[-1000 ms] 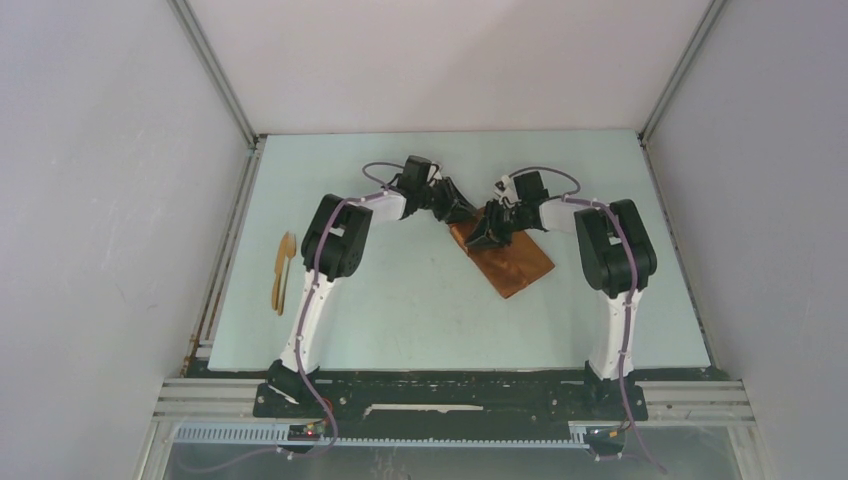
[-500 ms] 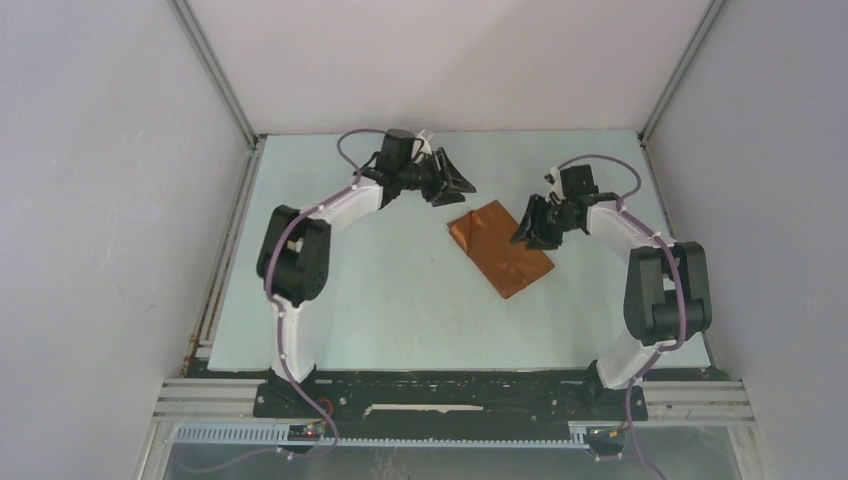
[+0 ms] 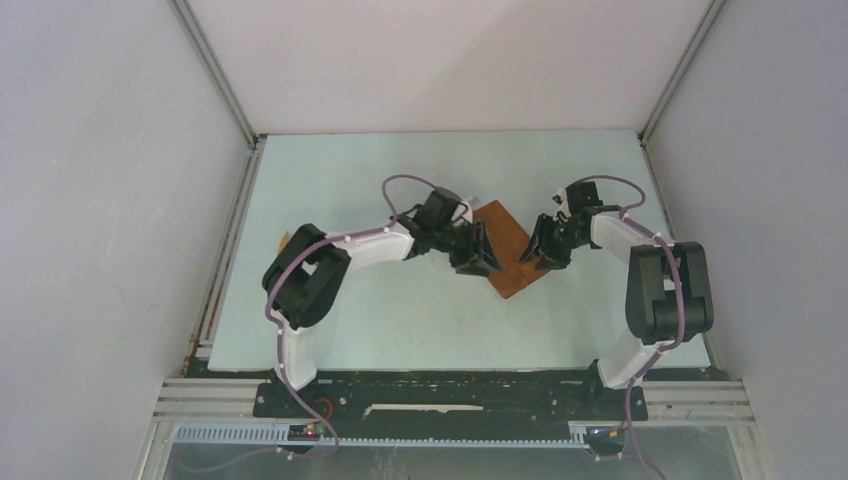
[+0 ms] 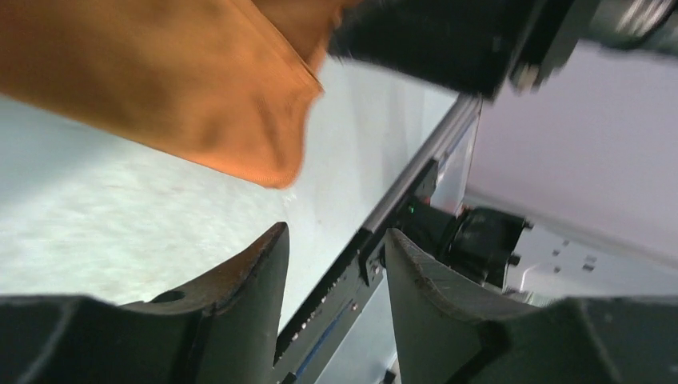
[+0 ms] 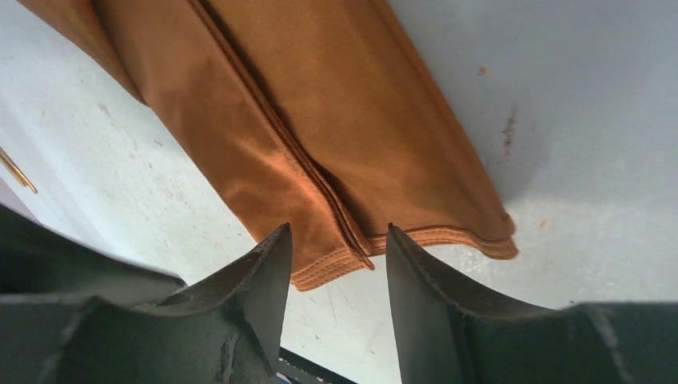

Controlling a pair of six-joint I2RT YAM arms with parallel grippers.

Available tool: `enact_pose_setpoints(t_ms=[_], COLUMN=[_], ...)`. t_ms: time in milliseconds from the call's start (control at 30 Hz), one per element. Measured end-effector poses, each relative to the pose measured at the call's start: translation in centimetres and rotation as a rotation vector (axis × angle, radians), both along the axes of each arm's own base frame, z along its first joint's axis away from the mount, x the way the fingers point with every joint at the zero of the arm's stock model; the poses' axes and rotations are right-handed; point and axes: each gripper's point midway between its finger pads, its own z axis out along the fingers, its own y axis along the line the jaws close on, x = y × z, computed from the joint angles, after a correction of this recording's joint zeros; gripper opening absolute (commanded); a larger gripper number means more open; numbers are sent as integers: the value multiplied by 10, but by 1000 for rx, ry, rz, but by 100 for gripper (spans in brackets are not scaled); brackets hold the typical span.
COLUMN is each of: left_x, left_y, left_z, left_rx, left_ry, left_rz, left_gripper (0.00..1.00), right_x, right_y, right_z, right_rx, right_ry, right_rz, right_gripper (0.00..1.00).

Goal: Fold the napkin into a case and place the utensils inside
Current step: Smooth out the 2/3-rectangle-folded napkin at the center of the board, then rotate the 2/3-rectangle-folded napkin from the center of the board.

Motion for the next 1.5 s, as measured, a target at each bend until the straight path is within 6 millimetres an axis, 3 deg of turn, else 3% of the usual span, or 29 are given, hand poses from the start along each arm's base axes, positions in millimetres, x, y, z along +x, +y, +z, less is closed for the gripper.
enact_pose_setpoints(t_ms=[100, 200, 367, 500, 600, 767, 1200, 1400, 1500], left_x=[-36, -56, -40, -35, -36, -43, -46, -45, -43], left_y=[-25, -44, -59, -56, -55, -50, -46, -40, -35], left_z=[0, 1, -9, -12, -11, -6, 47, 47, 41], left_rx=[-5, -23, -40, -38, -42, -44, -111, -76, -38], left_ry=[-12, -15, -15, -9, -9, -4, -85, -111, -129], left_rz=[-94, -158, -156, -144, -148, -153, -162, -152, -137], left_gripper=[49, 45, 45, 46, 46, 46, 46, 47, 49], right_x=[2, 10, 24, 32, 29, 29, 15, 1, -24], right_y=[-10, -29, -61, -73, -68, -60, -44, -34, -18], right_z=[3, 11, 11, -6, -17, -13, -24, -27, -25], right_rx=[3, 9, 40, 87, 129, 165, 179, 201, 248], right_ry=[-7, -38, -57, -9, 33, 27, 55, 57, 68], right_rz=[-31, -89, -186, -221, -214, -189, -155, -155, -163], right_gripper=[61, 66, 68, 63, 61, 52, 24, 20, 20])
